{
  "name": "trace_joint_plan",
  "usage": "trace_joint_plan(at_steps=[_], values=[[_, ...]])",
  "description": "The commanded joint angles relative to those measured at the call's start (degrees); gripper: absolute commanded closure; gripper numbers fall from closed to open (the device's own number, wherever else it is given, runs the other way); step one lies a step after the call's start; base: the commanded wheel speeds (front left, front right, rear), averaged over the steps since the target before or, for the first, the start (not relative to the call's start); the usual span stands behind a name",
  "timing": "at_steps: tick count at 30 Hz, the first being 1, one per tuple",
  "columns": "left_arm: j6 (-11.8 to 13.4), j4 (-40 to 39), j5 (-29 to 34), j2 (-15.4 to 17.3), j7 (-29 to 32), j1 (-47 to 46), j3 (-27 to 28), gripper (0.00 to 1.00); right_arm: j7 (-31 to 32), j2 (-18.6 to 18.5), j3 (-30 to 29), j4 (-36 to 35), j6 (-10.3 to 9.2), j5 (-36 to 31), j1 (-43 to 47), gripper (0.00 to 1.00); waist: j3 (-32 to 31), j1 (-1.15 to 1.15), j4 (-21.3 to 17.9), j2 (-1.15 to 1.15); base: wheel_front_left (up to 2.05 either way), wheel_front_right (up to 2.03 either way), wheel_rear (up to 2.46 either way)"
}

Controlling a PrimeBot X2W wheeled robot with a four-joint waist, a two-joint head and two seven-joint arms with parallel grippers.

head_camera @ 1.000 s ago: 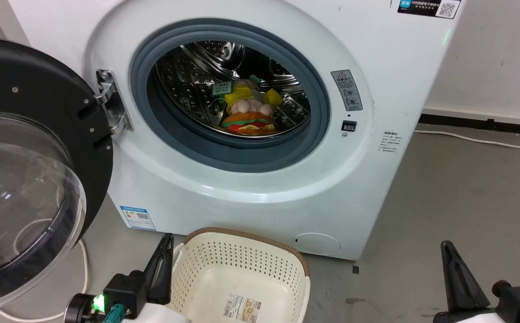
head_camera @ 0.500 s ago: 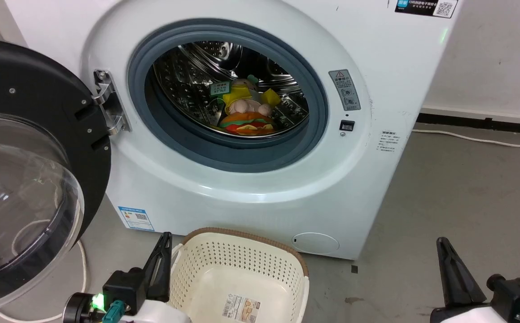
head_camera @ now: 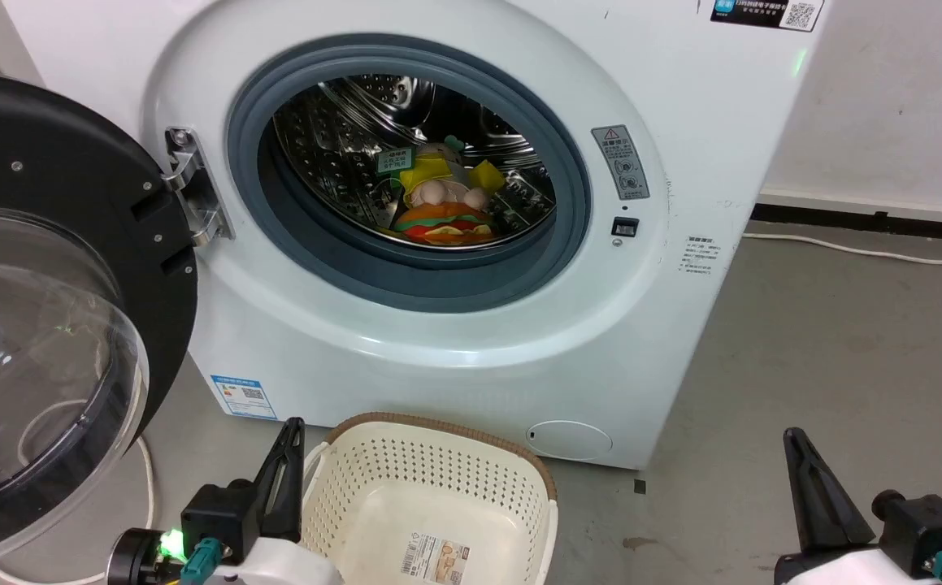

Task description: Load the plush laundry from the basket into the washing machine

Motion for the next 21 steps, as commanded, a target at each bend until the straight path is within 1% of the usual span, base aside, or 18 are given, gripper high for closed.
trace_joint_plan(at_steps=[1, 21], values=[[-0.2, -0.5, 0.5, -0.2, 0.3, -0.4, 0.3, 1.0, 0.4, 0.0, 0.1, -0.3, -0.02, -0.6, -1.0, 1.0, 0.0, 0.0, 0.0, 0.0, 0.0, 0.0, 0.0], [-0.4, -1.4, 1.9, -1.1, 2.7, -0.5, 2.0, 1.0, 2.7, 0.0, 0.7, -0.6, -0.02, -2.0, -2.1, 1.0, 0.0, 0.0, -0.5, 0.0, 0.0, 0.0, 0.0]])
